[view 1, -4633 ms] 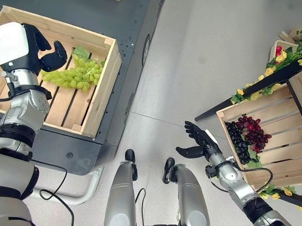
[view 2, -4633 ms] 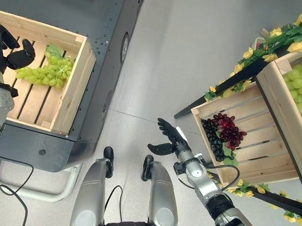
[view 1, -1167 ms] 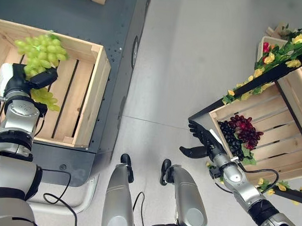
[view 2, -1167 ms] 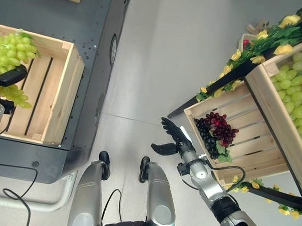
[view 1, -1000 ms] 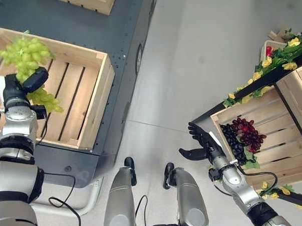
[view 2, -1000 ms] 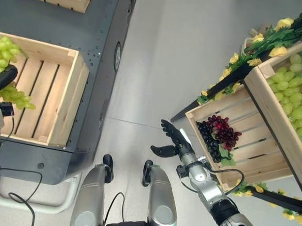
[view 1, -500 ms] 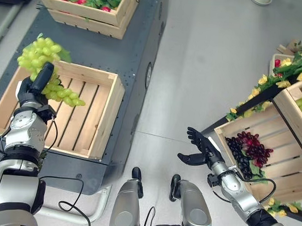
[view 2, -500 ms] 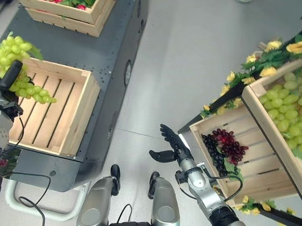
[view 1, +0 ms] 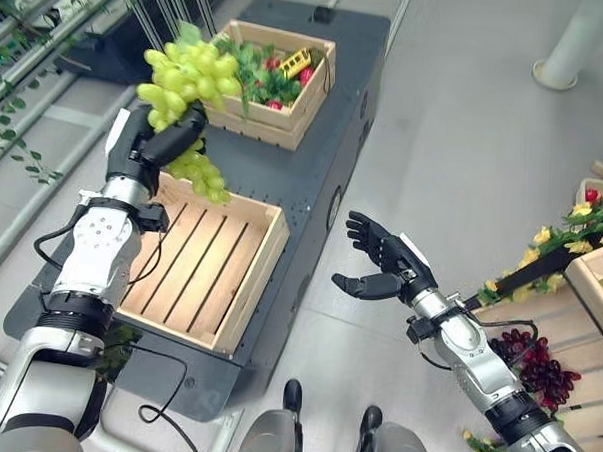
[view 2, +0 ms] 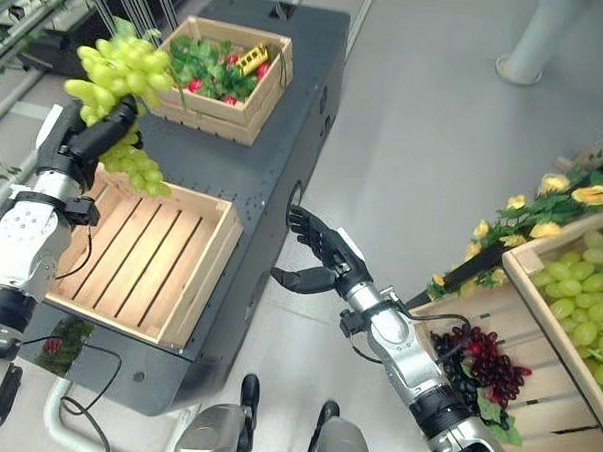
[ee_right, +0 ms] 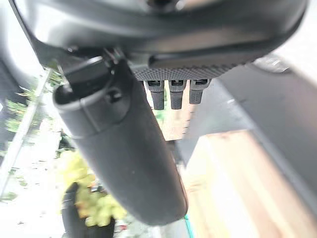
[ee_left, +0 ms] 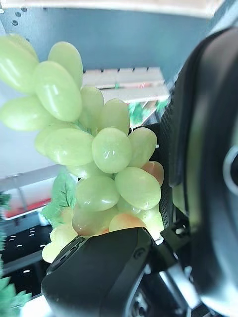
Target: Pick up the fruits from the basket on one side to the basket on the other side
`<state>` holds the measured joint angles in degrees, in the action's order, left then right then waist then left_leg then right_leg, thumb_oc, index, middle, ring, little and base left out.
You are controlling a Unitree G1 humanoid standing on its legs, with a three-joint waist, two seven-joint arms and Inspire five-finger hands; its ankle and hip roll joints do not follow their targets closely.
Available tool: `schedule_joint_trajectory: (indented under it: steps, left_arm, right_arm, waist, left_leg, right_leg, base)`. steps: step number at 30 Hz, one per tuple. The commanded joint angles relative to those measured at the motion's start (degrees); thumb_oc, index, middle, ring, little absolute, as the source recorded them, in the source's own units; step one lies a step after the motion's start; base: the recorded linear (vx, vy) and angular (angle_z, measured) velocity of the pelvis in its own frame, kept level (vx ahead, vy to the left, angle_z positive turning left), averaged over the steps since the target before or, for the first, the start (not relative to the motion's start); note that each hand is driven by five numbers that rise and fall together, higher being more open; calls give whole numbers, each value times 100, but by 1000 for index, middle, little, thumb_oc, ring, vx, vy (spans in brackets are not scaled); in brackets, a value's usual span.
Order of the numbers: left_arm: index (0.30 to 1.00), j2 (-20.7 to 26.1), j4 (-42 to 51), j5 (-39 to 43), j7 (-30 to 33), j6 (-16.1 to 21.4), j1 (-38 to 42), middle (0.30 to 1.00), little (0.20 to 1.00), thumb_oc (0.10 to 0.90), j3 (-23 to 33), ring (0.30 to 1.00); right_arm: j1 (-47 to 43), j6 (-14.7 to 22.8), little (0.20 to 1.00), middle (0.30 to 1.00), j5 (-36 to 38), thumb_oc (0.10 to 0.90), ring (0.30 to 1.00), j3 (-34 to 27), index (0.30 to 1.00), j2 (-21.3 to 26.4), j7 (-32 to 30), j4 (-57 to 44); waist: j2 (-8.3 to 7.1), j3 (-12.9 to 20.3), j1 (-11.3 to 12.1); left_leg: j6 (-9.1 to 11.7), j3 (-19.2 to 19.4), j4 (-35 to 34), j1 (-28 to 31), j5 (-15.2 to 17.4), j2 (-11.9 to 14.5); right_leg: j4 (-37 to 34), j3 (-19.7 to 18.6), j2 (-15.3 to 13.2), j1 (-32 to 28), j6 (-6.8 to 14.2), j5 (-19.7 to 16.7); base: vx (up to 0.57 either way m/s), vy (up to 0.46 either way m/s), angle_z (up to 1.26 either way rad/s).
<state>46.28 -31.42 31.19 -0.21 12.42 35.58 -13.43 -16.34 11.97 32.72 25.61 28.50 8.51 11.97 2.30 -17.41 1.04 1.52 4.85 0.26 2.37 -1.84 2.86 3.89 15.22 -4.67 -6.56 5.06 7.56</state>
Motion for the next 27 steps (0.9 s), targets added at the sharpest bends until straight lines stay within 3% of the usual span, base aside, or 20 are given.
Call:
schedule_joint_trajectory:
  steps: [1, 4, 15, 22, 27]
  left_arm:
    - [300, 154, 271, -196, 130, 1001, 409, 300, 300, 400, 42, 300]
    - [300, 108, 369, -204, 81, 970, 599, 300, 300, 400, -161, 300]
    - [300, -352, 558, -191, 21, 863, 1037, 300, 300, 400, -627, 300]
    - [300, -617, 533, -467, 125, 872, 1167, 300, 300, 400, -845, 300]
    - [300, -726, 413, -965, 181, 919, 1223, 300, 300, 400, -969, 300]
  right_arm:
    - [-99, 85, 900, 900, 975, 800, 900, 66, 900, -234, 608, -306]
    - [-211, -140, 900, 900, 1286, 800, 900, 30, 900, -416, 862, -279]
    - [-877, -920, 900, 900, 1749, 800, 900, 163, 900, -567, 904, -417]
    - [-1198, -984, 900, 900, 2171, 800, 900, 148, 900, -765, 767, -387]
    - [-1361, -1059, 900, 900, 2914, 800, 900, 1, 900, -1085, 975, -415]
  waist:
    - [65, 984, -13]
    - [76, 1118, 6]
    - [-14, 1304, -19]
    - [-61, 1351, -19]
    - [-74, 1374, 0]
  left_leg:
    - [-15, -182, -174, 222, 538, -525]
    - [36, -249, -512, 298, 364, -530]
    - [58, -297, -526, 301, 364, -492]
    - [63, -308, -526, 341, 371, -466]
    - [45, -324, -526, 369, 386, -464]
  right_leg:
    - [-238, 67, 118, 56, -181, -189]
    - [-604, 77, 179, -65, -158, -359]
    - [-739, 74, 265, -168, -246, -360]
    - [-771, 71, 298, -230, -274, -352]
    - [-776, 72, 303, -265, -286, -334]
  base:
    - [-50, -150, -1]
    - [-52, -138, 1]
    - [-36, -96, 3]
    - [-4, -33, 0]
    - [0, 0, 0]
